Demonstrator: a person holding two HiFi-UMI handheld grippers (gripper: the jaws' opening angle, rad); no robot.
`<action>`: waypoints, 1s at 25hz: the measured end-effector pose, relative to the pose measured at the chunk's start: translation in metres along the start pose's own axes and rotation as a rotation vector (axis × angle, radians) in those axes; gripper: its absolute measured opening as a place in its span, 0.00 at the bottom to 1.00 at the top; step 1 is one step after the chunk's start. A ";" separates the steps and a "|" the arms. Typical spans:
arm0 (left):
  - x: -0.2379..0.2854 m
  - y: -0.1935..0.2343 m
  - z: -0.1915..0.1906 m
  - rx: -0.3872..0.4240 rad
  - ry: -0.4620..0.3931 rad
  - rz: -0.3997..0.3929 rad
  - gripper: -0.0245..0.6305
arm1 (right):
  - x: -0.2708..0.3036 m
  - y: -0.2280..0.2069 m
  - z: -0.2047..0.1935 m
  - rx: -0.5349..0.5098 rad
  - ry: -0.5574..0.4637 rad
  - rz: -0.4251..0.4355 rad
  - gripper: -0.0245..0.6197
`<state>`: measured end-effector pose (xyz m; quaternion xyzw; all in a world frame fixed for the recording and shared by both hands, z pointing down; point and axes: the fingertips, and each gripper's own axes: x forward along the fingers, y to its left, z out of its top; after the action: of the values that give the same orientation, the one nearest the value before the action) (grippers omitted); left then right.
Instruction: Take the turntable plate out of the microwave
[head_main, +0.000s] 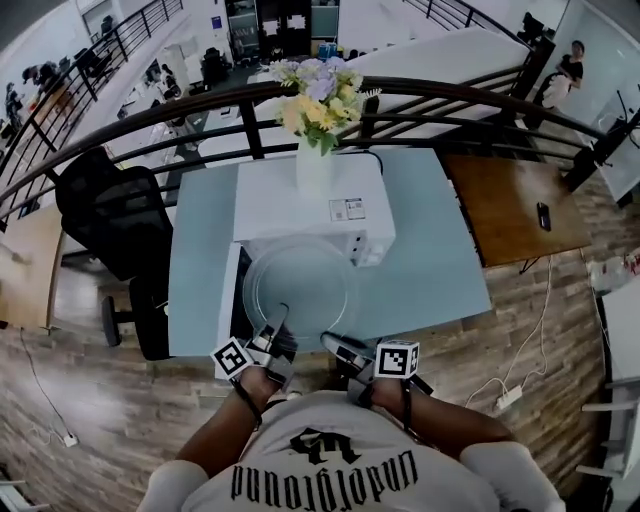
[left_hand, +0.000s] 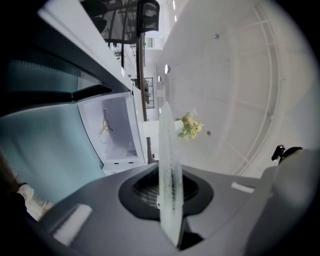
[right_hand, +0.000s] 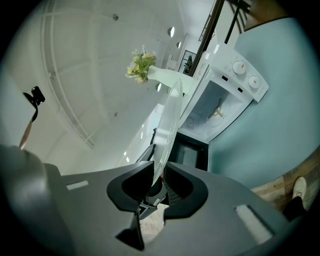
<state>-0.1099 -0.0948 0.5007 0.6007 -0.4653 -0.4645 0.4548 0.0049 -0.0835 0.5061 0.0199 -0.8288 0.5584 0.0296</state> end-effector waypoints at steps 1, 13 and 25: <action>-0.005 -0.002 0.001 -0.001 0.019 -0.001 0.15 | 0.001 0.003 -0.007 -0.001 -0.018 -0.009 0.13; -0.057 -0.034 -0.006 -0.017 0.173 -0.079 0.15 | 0.000 0.057 -0.065 -0.053 -0.184 -0.042 0.13; -0.086 -0.067 -0.046 0.000 0.141 -0.100 0.15 | -0.041 0.090 -0.089 -0.095 -0.167 0.007 0.13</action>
<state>-0.0670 0.0056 0.4537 0.6543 -0.4015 -0.4431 0.4629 0.0423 0.0330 0.4534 0.0619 -0.8541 0.5148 -0.0406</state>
